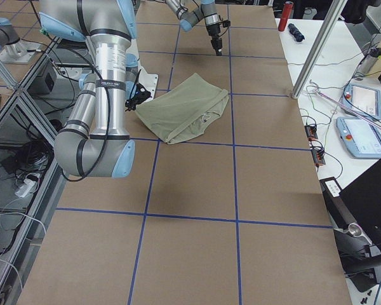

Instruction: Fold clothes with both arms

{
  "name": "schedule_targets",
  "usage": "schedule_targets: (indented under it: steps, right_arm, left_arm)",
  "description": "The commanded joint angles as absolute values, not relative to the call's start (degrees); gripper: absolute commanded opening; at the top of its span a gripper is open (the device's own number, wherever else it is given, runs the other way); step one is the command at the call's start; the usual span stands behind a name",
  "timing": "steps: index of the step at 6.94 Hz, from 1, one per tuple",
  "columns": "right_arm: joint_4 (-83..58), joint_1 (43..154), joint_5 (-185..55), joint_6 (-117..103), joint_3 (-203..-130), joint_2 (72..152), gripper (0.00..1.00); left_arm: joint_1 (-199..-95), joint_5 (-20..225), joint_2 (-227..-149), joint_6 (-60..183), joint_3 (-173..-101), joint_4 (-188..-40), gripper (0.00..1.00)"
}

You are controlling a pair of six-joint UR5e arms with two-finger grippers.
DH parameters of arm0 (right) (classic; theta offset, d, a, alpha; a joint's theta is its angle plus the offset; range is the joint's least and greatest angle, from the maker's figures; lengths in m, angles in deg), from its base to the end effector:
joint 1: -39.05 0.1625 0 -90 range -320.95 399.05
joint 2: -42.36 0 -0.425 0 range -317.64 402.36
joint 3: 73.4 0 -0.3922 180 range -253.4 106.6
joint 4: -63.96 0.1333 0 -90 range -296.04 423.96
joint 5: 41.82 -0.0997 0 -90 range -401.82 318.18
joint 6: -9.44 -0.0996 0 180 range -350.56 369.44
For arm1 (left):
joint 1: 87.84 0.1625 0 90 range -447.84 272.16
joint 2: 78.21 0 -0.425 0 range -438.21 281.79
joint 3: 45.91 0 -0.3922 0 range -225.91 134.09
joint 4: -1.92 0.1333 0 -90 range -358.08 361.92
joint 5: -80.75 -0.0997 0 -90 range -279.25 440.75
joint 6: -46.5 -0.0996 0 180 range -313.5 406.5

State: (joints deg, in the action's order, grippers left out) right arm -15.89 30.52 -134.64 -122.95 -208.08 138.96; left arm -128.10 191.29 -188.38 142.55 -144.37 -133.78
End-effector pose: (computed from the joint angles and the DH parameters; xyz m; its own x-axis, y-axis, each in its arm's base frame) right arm -0.4151 -0.0676 0.3347 0.6109 0.5893 0.5288 -0.3079 0.7921 -0.5270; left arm 0.4000 -0.4677 0.3027 0.1684 -0.2719 -0.9475 0.3672 0.9093 -0.1957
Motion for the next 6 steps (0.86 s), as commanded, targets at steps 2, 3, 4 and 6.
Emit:
schedule_targets:
  steps: [2, 3, 4, 6]
  right_arm:
    - [-18.0, 22.8, -131.3, -126.8, -208.0, 139.0, 1.00]
    - [-18.4, 23.0, -131.1, -127.7, -208.0, 139.0, 1.00]
    - [-18.4, 26.9, -131.1, -127.9, -208.6, 138.5, 1.00]
    - [-18.5, 42.0, -131.9, -126.0, -208.1, 135.7, 1.00]
  left_arm:
    - [-125.8, 191.2, -188.4, 146.1, -145.0, -133.8, 0.44]
    - [-124.3, 191.1, -188.4, 148.1, -145.5, -133.8, 0.45]
    - [-122.8, 191.1, -188.3, 151.1, -147.1, -132.3, 0.46]
    - [-114.4, 187.5, -188.4, 154.5, -154.3, -116.5, 0.51]
